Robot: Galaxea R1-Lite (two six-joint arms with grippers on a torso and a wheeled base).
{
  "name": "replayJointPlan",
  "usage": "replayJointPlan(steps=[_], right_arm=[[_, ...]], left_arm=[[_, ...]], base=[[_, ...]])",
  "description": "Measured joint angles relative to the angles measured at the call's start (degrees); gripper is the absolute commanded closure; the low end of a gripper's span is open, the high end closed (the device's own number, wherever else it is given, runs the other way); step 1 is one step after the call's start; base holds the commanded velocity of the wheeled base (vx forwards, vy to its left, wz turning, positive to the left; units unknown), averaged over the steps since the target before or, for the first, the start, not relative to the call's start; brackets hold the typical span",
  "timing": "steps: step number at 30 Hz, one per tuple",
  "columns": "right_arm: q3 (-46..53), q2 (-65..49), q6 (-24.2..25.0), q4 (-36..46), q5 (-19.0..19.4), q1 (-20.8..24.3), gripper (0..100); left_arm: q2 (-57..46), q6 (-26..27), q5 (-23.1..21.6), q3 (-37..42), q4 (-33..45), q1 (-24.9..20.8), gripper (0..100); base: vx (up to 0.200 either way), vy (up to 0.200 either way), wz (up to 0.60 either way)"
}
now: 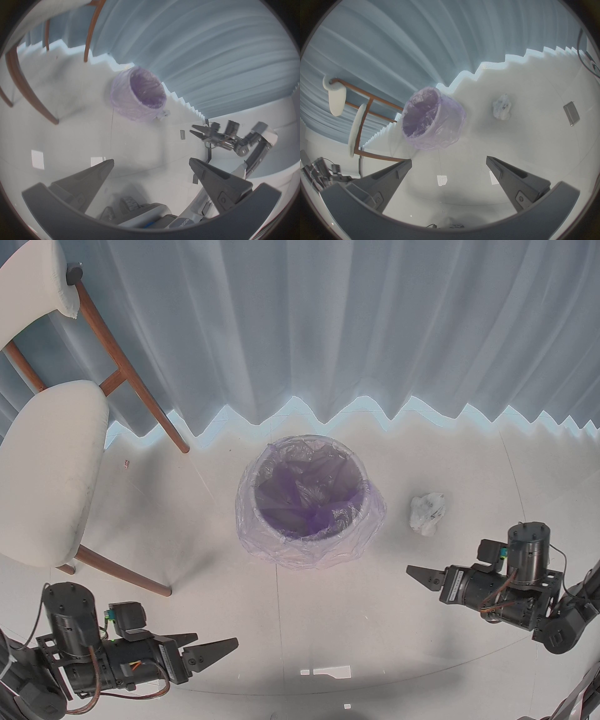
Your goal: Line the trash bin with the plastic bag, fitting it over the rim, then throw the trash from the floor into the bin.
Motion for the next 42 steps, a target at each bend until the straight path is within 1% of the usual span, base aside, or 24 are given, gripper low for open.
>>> replayJointPlan(steps=[3,8,13,15,19,21,26,31,32,38,42], right_arm=[[2.6,-3.3,0.9,-0.3,0.1,-0.6,0],[5.1,-6.8,1.9,-0.6,0.1,-1.1,0],[7.2,-8.8,2.7,-0.8,0.1,-1.3,0],[8.1,-9.4,3.0,-1.0,0.1,-1.3,0],[9.7,-10.1,3.6,-2.2,0.1,-1.2,0],[10.8,-10.4,3.7,-3.0,0.1,-1.0,0],[12.4,-10.7,3.8,-4.2,0.1,-0.5,0],[13.2,-11.1,3.8,-4.5,0.1,0.0,0],[13.3,-11.3,3.8,-4.6,0.1,0.0,0],[13.5,-11.7,3.8,-4.7,0.1,0.2,0],[13.5,-11.9,3.7,-4.7,0.1,0.2,0]], left_arm=[[5.5,-2.1,-0.4,-0.5,-4.1,-0.1,0],[16.7,-3.2,-0.3,-1.0,-16.5,0.1,0],[27.3,-4.0,0.2,-4.5,-22.8,0.5,0],[30.7,-4.2,1.0,-6.9,-23.7,0.7,0],[36.7,-4.8,4.1,-11.1,-24.6,0.9,0],[39.1,-5.9,4.9,-13.0,-24.7,1.0,0],[42.6,-8.4,5.1,-18.8,-24.9,1.5,0],[45.8,-8.9,5.1,-25.9,-24.9,2.6,0],[47.1,-8.6,5.1,-28.2,-24.9,3.2,0],[50.4,-6.3,5.3,-33.6,-24.9,4.9,0],[52.2,-5.8,5.2,-37.2,-24.9,5.4,0]], base=[[0.0,0.0,0.0],[0.0,0.0,0.0],[0.0,0.0,0.0],[0.0,0.0,0.0],[0.0,0.0,0.0],[0.0,0.0,0.0],[0.0,0.0,0.0],[0.0,0.0,0.0],[0.0,0.0,0.0],[0.0,0.0,0.0],[0.0,0.0,0.0]])
